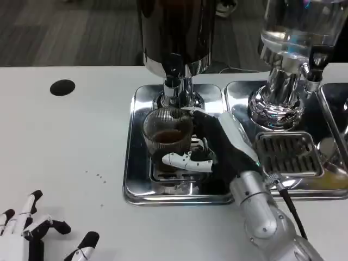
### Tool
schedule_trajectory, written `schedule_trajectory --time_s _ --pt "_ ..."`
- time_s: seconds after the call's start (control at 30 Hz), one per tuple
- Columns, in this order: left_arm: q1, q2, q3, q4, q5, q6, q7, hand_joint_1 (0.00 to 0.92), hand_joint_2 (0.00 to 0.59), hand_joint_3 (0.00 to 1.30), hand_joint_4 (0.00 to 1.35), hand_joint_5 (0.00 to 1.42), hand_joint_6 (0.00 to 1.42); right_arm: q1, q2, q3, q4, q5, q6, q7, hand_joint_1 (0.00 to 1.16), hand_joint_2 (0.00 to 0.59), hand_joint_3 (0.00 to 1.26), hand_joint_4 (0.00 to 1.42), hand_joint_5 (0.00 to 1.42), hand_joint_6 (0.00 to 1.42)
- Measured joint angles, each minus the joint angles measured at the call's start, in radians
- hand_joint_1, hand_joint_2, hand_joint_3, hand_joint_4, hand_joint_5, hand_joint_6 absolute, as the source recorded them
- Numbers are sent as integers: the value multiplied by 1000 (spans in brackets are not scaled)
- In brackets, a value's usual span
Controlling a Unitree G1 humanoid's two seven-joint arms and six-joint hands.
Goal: Grasp the cup under the faucet to collect the drink, then remove the cup.
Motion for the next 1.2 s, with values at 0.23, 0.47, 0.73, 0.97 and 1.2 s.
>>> schedule_trajectory --time_s 0.23,0.47,0.73,0.97,1.2 --pt "-4 0 2 1 0 -3 0 0 149 680 137 243 147 18 -1 -8 11 0 -39 -52 869 198 627 709 589 479" --pt "-16 0 2 11 0 -4 0 0 150 680 137 243 147 45 -10 -14 12 -5 -78 -110 883 191 696 787 658 540" --pt "-21 0 1 14 0 -4 0 0 150 680 137 243 147 57 -20 -17 11 -12 -91 -137 896 194 726 820 691 571" --pt "-25 0 -7 20 0 -4 0 0 150 677 137 243 147 75 -31 -24 2 -20 -110 -147 897 194 734 846 704 578" --pt "-41 0 -10 20 0 -4 -1 0 149 670 137 243 147 118 -64 -50 -63 -26 -112 -146 886 198 741 849 715 583"
